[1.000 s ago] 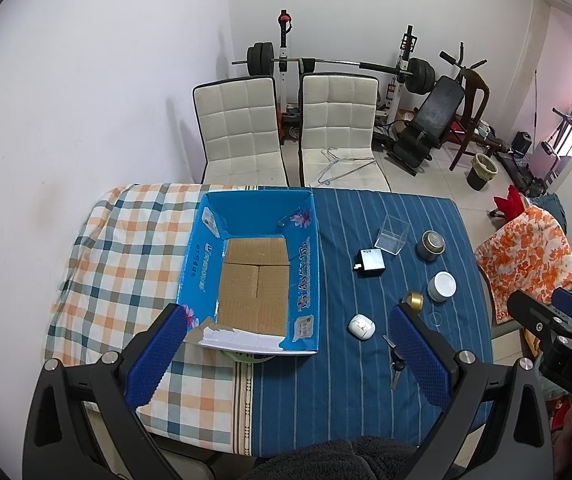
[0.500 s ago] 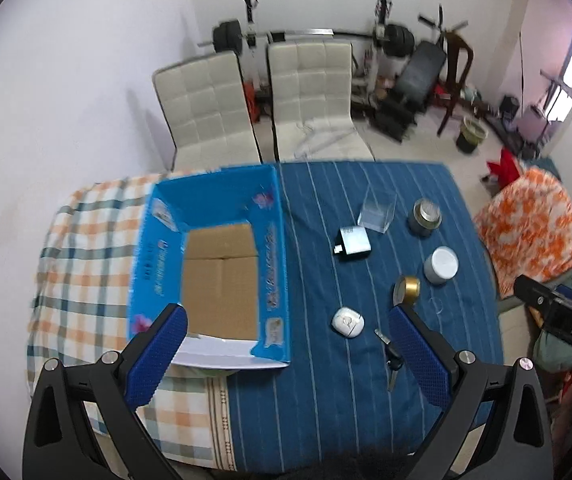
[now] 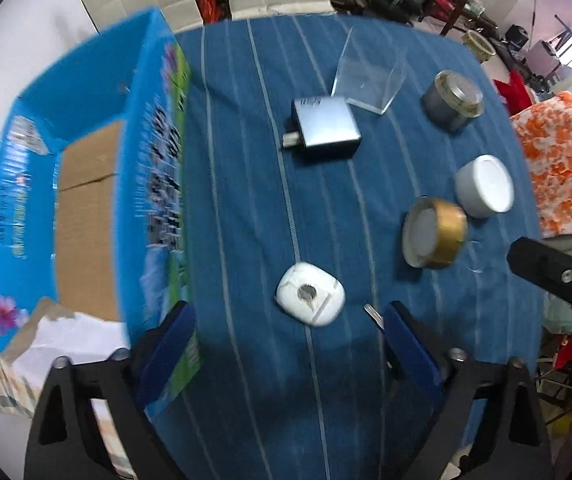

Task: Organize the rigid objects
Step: 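Grasp the white earbud case with the left gripper while the right gripper grasps the gold tin, then carry the earbud case and gold tin into the blue box with both grippers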

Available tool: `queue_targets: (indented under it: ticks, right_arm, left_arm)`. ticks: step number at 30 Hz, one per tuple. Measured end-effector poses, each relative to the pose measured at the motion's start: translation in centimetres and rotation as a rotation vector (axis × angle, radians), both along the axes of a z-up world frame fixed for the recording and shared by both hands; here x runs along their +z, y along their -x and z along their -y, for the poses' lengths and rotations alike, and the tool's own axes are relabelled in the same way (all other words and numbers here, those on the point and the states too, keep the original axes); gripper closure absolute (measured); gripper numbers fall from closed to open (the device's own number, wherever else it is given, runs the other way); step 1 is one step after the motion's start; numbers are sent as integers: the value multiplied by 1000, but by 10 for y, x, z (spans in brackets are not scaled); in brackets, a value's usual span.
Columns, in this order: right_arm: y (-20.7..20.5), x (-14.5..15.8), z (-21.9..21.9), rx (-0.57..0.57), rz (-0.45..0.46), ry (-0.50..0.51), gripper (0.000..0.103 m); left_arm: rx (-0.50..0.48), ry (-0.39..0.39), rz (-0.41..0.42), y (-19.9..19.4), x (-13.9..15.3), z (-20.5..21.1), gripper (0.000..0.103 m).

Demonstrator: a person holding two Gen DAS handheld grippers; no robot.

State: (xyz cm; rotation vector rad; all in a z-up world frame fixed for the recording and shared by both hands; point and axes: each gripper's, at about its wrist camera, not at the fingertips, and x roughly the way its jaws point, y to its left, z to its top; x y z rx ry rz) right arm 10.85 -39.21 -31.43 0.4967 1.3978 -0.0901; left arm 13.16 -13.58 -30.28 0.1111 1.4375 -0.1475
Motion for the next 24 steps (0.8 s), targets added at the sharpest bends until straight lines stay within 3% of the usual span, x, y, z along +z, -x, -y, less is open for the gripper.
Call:
queue_targets:
  ticks: [2, 13, 18, 20, 22, 24]
  right_arm:
    - [-8, -21, -2, 4, -13, -41, 4]
    - [-46, -73, -18, 87, -85, -126, 6]
    - [-53, -94, -26, 93, -127, -150, 28]
    - [-54, -101, -28, 90, -138, -148, 31]
    - [-56, -109, -32, 89, -150, -152, 36]
    - [-58, -117, -36, 89, -164, -156, 49]
  left_arm:
    - [-1, 4, -24, -6, -23, 2, 24]
    - [-174, -55, -110, -8, -100, 24, 24]
    - [-141, -18, -62, -5, -116, 21, 36]
    - [-133, -17, -50, -3, -111, 17, 48]
    - [-122, -16, -49, -2, -112, 15, 48]
    - [-106, -22, -52, -3, -104, 10, 48]
